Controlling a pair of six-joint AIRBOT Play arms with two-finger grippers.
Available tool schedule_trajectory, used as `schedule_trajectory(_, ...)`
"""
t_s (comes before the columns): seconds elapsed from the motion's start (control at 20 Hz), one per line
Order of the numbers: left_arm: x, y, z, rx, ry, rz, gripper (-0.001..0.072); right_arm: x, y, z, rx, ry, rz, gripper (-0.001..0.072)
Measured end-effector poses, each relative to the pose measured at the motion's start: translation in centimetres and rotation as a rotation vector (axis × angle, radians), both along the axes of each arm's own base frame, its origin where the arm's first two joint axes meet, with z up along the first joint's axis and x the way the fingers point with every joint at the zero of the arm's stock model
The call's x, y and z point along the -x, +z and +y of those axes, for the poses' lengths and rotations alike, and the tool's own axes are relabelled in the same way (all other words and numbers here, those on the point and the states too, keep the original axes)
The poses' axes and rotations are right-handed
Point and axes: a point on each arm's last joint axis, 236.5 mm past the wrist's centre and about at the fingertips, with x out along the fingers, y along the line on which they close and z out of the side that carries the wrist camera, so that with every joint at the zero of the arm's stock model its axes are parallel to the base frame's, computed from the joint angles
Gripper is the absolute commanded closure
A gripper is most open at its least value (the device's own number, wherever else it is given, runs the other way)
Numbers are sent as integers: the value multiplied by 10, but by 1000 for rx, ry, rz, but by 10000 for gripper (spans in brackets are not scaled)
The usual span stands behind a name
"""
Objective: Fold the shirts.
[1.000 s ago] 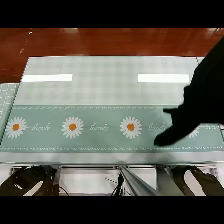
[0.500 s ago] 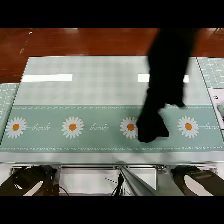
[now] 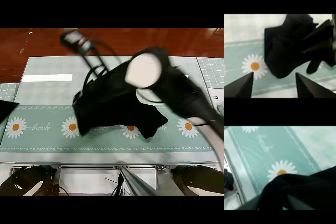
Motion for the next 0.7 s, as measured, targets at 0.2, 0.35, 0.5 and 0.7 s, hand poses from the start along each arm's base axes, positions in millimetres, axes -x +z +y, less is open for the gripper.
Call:
schedule_trajectory(0.2,-1,-59,1,-88,6,147,81,-24,-34,-27,163,-31,-45,196)
schedule_trajectory(0.35,1,-121,3,-180,-10,275,81,-77,-48,-111,381,-166,-107,196)
schedule_trajectory(0.5,8,-190,6,-259,-35,389,81,-118,-53,-216,520,-390,-56,196)
schedule_trajectory(0.7,28,-268,-5,-256,-114,499,7,-124,-65,-353,589,-687,107,196)
